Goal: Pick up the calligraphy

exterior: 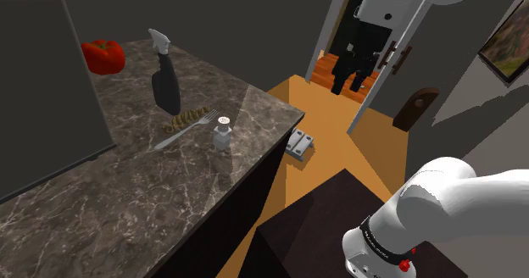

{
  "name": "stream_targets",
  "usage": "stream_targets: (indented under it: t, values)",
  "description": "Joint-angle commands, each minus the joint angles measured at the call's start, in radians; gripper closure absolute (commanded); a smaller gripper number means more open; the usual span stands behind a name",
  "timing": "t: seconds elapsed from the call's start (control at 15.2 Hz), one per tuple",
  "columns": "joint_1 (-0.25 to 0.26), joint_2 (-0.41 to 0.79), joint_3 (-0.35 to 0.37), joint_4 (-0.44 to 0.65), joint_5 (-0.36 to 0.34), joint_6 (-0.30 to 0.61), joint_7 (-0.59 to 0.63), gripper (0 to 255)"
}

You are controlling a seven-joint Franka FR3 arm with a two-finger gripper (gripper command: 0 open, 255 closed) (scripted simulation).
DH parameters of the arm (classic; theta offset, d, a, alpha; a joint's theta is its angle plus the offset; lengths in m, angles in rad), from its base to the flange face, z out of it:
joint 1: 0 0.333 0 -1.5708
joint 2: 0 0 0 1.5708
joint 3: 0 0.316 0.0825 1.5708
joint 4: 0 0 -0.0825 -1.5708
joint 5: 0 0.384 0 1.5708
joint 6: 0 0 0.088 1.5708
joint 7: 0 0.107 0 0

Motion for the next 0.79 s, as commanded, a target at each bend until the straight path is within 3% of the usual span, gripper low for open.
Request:
stream_targets:
  t: [0.0, 0.73]
  values:
    - [0.0, 0.0, 0.0, 0.0, 0.0, 0.0, 0.0, 0]
    - [-0.039, 0.13, 0.305, -0.022, 0.192, 0.231, 0.561, 0]
